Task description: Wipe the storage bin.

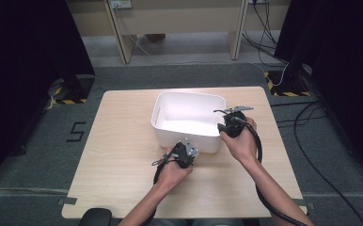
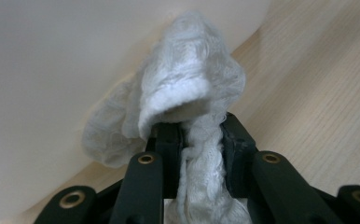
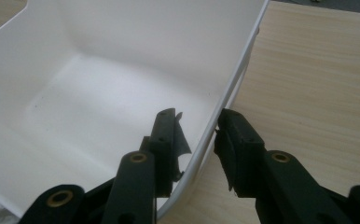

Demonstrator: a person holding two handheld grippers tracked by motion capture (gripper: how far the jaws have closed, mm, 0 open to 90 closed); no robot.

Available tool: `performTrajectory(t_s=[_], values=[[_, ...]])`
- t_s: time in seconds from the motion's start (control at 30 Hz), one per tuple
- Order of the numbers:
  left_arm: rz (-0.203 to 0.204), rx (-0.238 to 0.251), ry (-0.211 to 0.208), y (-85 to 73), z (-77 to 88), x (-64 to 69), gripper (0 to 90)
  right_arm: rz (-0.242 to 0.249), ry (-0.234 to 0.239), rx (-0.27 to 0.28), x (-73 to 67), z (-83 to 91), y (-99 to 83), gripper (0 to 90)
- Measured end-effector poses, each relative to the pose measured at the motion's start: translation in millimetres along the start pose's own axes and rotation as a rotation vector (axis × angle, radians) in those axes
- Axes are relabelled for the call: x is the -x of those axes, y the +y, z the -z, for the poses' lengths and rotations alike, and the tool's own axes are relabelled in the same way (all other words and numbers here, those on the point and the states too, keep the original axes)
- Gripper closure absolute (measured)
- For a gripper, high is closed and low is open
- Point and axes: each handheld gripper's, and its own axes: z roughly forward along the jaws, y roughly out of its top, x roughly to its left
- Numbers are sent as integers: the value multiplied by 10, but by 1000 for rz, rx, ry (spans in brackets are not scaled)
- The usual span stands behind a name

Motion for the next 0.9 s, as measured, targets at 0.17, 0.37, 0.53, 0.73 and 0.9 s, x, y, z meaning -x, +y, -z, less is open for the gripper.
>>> performTrajectory(t_s=[0.17,0.37,0.53,0.73,0.9], values=[[-5,1,-7,30,-6,25,725,-3,2,1,0,-1,0,681],[-8,12,-10,51,-19,51,725,-3,2,1,1,-1,0,681],[-2,19,-9,50,-9,50,726,-7,3,0,0,-1,0,681],[-5,36,-7,83,57,50,726,-7,6,0,4,-1,0,680],[-5,55,-4,122,131,48,727,-9,6,1,3,-2,0,681]])
